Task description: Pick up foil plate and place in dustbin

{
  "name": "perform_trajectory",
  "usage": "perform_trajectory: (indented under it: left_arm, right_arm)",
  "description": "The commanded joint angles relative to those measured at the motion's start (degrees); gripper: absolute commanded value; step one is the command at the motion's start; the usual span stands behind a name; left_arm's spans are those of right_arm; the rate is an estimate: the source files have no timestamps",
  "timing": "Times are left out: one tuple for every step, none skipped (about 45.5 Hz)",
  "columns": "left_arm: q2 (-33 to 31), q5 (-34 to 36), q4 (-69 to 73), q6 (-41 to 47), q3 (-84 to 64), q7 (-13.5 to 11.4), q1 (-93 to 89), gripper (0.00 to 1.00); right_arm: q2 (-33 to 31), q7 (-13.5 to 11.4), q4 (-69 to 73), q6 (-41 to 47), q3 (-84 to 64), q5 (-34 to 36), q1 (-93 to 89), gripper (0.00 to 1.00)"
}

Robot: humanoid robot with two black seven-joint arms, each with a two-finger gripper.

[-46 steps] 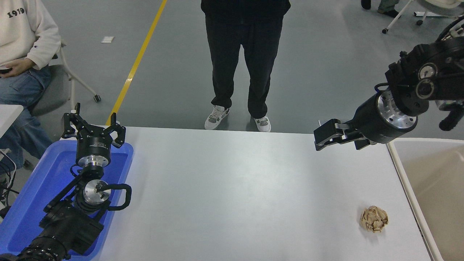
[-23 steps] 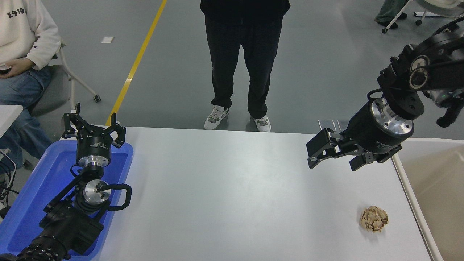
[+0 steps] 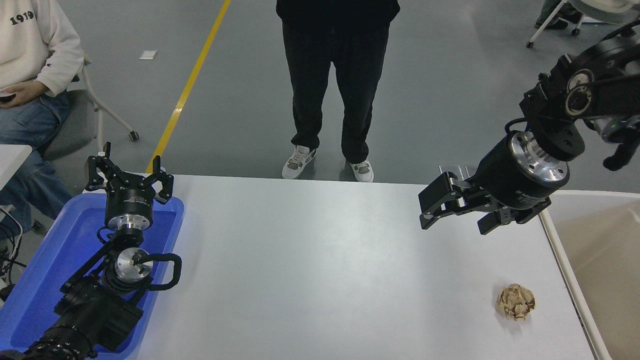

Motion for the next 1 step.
perform_trajectory:
  left_arm:
    - [0.0, 0.0, 0.0, 0.0, 0.0, 0.0, 0.0, 0.99]
  right_arm:
    - [0.04, 0.11, -0.12, 0.1, -0.19, -0.16, 0.15, 1.0]
